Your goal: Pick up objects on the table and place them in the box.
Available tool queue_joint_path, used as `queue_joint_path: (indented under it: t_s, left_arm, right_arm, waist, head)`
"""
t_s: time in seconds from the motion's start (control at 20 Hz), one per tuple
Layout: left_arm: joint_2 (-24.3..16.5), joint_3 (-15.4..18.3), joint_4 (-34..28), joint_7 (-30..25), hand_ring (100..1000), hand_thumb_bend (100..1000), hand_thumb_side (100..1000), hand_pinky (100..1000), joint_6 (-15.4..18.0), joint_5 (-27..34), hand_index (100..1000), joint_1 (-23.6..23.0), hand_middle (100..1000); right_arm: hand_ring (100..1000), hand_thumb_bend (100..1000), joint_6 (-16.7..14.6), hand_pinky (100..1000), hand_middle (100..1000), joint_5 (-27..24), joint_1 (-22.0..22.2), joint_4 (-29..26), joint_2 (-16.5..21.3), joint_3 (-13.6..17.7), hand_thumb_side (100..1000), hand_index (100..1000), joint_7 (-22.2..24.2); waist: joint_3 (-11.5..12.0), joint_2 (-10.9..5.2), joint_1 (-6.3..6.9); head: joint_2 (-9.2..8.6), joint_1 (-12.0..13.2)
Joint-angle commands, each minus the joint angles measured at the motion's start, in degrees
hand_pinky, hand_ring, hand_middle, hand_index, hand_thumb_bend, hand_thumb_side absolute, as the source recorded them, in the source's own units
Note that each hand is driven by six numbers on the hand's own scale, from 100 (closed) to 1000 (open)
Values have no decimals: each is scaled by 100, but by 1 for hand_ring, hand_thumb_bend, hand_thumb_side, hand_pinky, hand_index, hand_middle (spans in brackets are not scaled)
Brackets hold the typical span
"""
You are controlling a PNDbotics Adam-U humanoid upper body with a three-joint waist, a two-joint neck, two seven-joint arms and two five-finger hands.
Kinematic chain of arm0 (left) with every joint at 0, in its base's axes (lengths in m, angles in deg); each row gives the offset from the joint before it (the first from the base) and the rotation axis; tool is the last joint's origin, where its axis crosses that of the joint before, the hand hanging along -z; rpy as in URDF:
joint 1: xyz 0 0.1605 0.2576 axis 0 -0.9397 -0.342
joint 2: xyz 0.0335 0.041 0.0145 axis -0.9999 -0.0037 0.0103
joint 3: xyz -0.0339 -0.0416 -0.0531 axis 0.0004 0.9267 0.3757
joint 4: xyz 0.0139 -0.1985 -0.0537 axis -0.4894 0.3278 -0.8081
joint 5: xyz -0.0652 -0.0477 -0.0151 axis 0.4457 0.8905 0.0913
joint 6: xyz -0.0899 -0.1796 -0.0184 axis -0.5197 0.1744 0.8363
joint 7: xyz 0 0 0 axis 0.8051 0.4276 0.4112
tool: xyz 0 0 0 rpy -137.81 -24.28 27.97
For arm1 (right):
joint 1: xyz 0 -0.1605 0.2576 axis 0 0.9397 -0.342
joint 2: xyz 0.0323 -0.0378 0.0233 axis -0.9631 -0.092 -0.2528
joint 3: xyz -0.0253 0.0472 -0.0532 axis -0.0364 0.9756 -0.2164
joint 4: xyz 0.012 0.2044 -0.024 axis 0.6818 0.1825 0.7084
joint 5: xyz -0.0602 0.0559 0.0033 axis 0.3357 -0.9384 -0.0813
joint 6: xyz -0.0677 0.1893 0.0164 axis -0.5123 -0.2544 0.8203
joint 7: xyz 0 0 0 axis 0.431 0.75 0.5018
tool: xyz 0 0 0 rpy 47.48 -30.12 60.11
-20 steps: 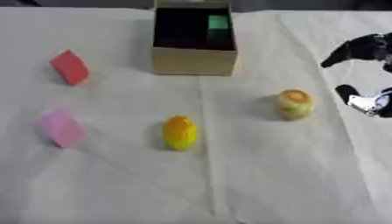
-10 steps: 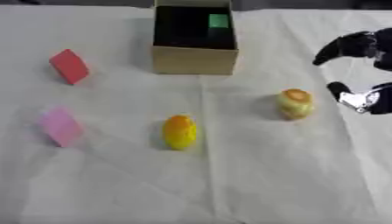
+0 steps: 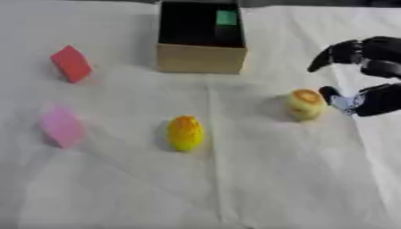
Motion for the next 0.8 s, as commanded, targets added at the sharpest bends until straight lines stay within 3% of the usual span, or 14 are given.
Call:
queue_joint_path:
  t_s: [0.05, 0.25, 0.8]
  left_arm:
    - [-58, 21, -116, -29, 707, 162, 584, 917, 7, 17, 802, 68, 661]
    - [-52, 14, -116, -43, 707, 159, 584, 917, 3, 26, 802, 77, 660]
    - [-20, 9, -116, -65, 707, 151, 590, 918, -12, 50, 802, 72, 661]
  right_arm:
    - [899, 100, -11, 878, 832, 152, -104, 220, 21, 8, 557, 923, 99]
    - [899, 123, -14, 880, 832, 224, -153, 430, -100, -37, 344, 922, 138]
    - [896, 110, 14, 879, 845, 282, -208, 803, -369, -114, 460, 932, 70]
  waist:
    - [7, -69, 1]
    - [12, -47, 3]
    - [21, -9, 18]
  head:
    - [-14, -14]
    - [-19, -17]
    - [-62, -17]
